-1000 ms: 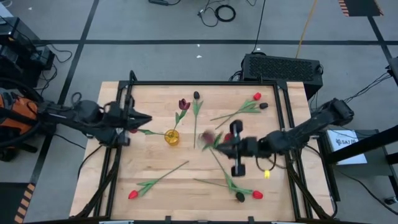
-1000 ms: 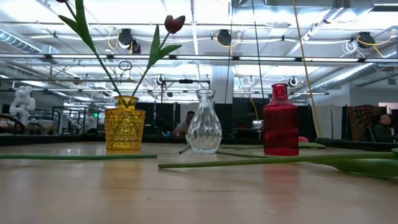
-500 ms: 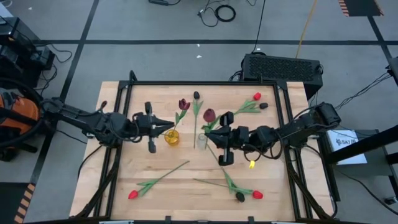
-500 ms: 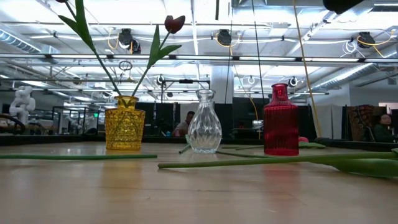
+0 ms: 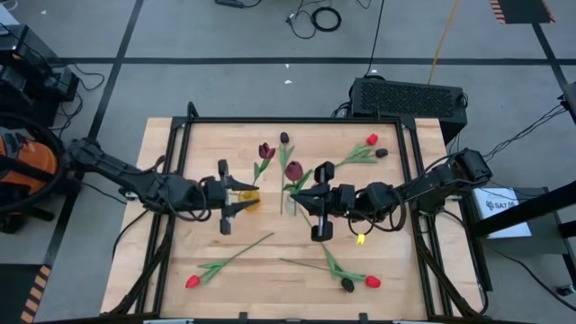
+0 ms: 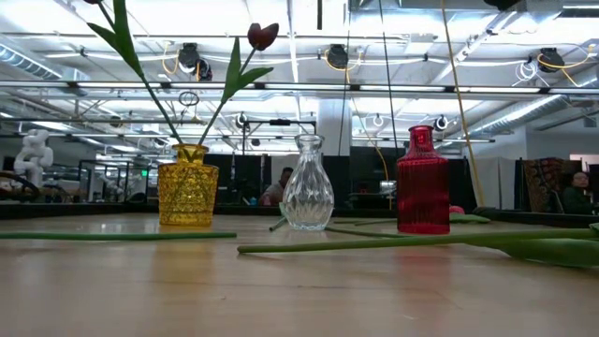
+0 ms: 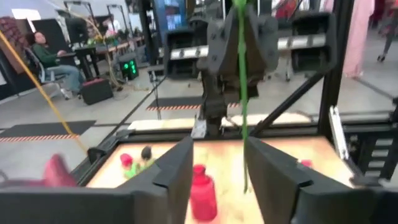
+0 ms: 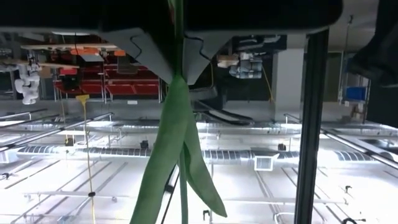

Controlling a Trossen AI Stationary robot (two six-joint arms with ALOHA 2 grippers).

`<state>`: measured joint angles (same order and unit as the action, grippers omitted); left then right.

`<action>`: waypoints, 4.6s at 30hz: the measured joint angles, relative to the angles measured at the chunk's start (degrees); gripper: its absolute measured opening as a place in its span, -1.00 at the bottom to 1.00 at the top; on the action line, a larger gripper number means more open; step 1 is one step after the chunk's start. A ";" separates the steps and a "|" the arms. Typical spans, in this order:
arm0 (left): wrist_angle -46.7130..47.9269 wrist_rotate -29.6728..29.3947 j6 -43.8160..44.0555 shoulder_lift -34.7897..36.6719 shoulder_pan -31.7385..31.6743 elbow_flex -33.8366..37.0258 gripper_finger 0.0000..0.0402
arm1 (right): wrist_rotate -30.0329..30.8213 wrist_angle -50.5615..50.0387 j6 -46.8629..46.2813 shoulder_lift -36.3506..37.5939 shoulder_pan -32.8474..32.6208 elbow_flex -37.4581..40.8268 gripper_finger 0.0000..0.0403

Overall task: Sort flowers into vase by color
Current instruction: Put the red tulip into the yellow vase

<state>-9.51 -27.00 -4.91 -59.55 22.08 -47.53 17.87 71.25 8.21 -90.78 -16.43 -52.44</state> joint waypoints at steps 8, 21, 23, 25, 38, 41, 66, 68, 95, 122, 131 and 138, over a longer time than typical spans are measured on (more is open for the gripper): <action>-11.89 0.04 -2.99 -6.57 0.16 -0.02 -0.04 | 0.00 -1.14 0.00 -0.02 0.08 -0.59 -0.98; -16.53 -0.45 -3.06 -12.77 -0.81 -2.20 -0.04 | -0.20 -0.44 -2.72 -5.12 1.42 -4.27 -0.98; -16.54 -0.58 -3.04 -13.54 -1.06 -2.63 -0.04 | -0.21 -0.48 -1.11 -7.16 1.42 -6.46 -0.98; -16.42 -0.61 -3.06 -13.83 -1.06 -2.67 -0.04 | -0.23 -0.52 0.99 -9.09 1.42 -8.64 -0.98; -16.41 -0.50 -5.06 -13.68 -1.06 -2.69 -0.05 | 0.02 -5.56 2.97 -10.19 1.44 -11.46 -0.98; -16.89 -0.56 -6.00 -13.40 -1.06 -2.69 -0.05 | 0.04 -6.35 1.88 -10.19 1.42 -11.46 -0.98; 0.92 -0.79 -4.55 1.73 -0.89 -2.71 -0.98 | 8.15 -31.37 -6.69 -4.71 0.12 -11.44 0.14; 1.09 -0.72 -4.43 1.84 -0.89 -2.71 -0.98 | 8.14 -33.51 -7.03 -3.70 0.08 -11.37 0.22; 1.57 1.99 3.34 -3.02 0.14 -2.69 -0.98 | 7.74 -29.16 -3.21 -2.72 2.10 -11.46 -0.93; -19.49 -0.35 5.81 -23.56 0.68 -2.64 0.11 | 7.28 -25.45 -2.82 1.31 -3.19 -11.46 -1.00; -29.82 0.22 3.58 -29.23 0.18 -2.64 0.11 | 7.30 -25.59 -2.82 1.31 -3.19 -11.46 -1.00; -33.59 3.47 2.55 -29.35 -1.64 -2.64 -0.06 | 7.32 -26.45 -2.37 1.31 -3.02 -11.46 -1.00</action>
<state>-43.10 -23.53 -2.36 -88.90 20.44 -50.17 25.19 44.80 5.84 -89.47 -19.44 -63.90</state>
